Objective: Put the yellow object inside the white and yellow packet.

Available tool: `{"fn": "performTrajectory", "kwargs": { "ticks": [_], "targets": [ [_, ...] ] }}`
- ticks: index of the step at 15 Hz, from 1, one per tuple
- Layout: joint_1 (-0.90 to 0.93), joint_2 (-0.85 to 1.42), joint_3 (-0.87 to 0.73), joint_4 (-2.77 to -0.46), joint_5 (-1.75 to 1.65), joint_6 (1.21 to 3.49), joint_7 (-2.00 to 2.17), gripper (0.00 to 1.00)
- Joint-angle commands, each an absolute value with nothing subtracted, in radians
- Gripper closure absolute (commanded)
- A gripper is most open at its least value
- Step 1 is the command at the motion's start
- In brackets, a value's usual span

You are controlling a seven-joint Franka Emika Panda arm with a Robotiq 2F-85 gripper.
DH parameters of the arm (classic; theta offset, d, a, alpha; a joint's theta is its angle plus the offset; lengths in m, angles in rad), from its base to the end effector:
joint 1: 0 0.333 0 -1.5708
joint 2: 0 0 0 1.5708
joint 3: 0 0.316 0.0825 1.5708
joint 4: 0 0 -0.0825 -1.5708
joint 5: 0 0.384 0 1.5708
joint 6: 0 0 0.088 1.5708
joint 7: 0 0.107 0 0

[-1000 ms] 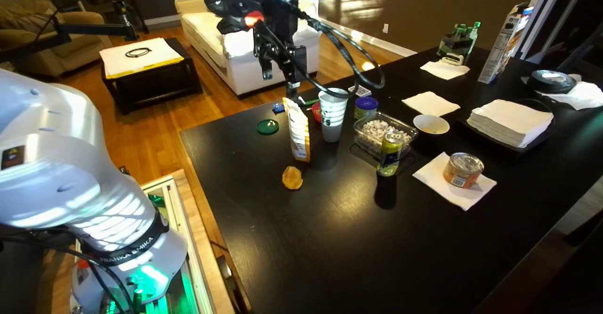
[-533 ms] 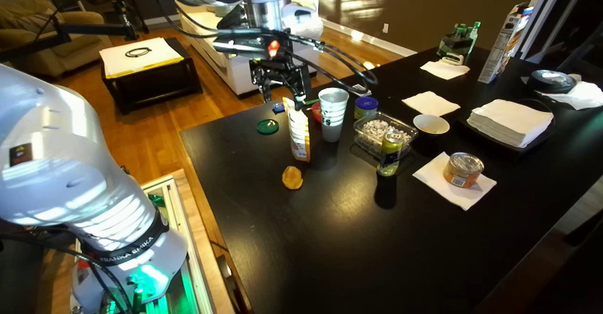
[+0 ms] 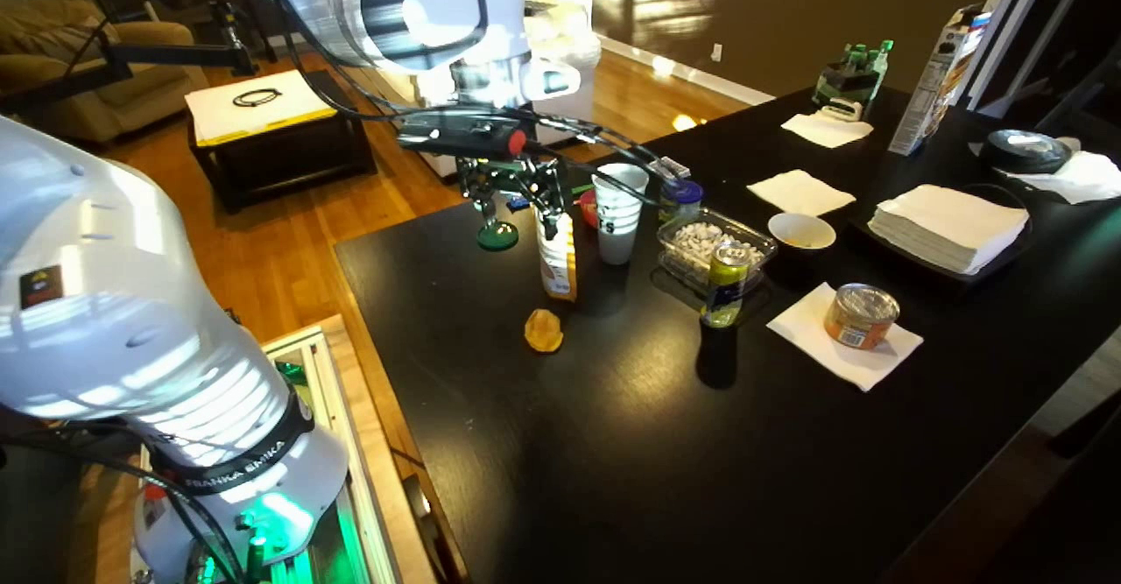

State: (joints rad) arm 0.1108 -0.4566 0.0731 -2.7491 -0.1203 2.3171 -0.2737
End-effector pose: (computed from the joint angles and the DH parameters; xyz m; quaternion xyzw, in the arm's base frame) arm 0.3628 0.0631 0.3562 0.9631 0.2620 0.0081 0.0611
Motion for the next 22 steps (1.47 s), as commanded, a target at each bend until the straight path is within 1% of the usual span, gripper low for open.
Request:
{"fn": "performTrajectory", "kwargs": {
  "ticks": [1, 4, 9, 11, 15, 22],
  "targets": [
    [0.121, -0.457, 0.062, -2.747, -0.126, 2.315, -0.269, 0.00],
    [0.120, -0.421, 0.040, -2.747, -0.138, 2.343, -0.335, 0.00],
    [0.125, -0.328, -0.028, -2.750, -0.112, 2.454, -0.479, 0.00],
    [0.122, -0.278, -0.032, -2.751, -0.102, 2.470, -0.473, 0.00],
    [0.116, -0.171, -0.012, -2.756, -0.129, 2.582, -0.462, 0.00],
    [0.117, 0.034, 0.017, -2.760, -0.132, 2.912, -0.600, 0.00]
  ]
}}
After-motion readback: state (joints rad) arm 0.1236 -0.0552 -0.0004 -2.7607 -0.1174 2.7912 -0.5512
